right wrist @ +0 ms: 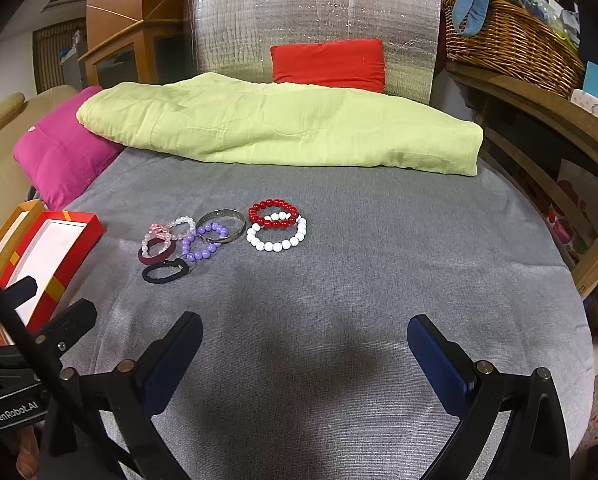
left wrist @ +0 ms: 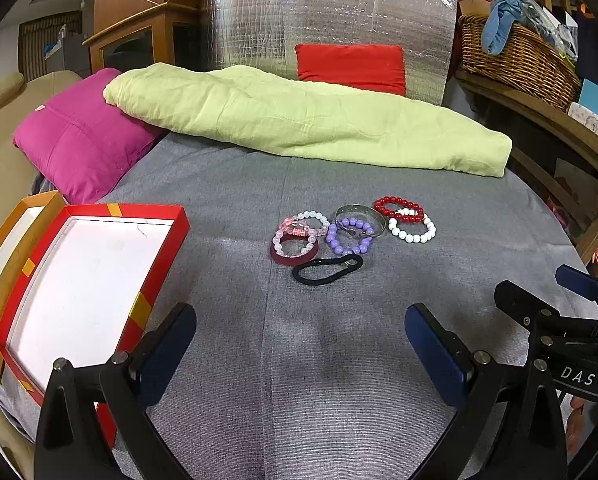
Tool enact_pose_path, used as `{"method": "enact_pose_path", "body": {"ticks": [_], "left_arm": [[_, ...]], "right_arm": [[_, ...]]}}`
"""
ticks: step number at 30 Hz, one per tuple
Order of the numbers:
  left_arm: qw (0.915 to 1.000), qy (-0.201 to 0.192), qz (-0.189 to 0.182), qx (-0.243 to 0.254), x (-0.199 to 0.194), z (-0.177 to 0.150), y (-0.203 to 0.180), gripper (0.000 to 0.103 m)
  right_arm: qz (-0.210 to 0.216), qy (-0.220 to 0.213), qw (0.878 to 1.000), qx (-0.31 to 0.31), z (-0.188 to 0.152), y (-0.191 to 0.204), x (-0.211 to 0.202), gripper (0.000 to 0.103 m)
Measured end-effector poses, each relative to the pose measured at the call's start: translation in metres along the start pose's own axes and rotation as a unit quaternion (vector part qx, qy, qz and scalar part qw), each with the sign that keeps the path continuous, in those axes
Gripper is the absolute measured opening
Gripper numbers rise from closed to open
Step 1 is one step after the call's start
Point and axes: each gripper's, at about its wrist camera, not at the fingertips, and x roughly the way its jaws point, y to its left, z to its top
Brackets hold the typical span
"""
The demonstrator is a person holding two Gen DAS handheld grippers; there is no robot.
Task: Organize jewelry
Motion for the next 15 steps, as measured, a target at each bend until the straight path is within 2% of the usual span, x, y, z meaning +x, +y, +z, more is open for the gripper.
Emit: {"method": "enact_pose_path", "body": {"ticks": [15], "left_arm": [[1.0000,0.006,-0.001,-0.003,0.0041,-0.0018,0.0031,0.103]], "right_arm": [[0.000,0.006,1.000,-0.001,-0.0013,0.0003,0.0050,0.103]]}}
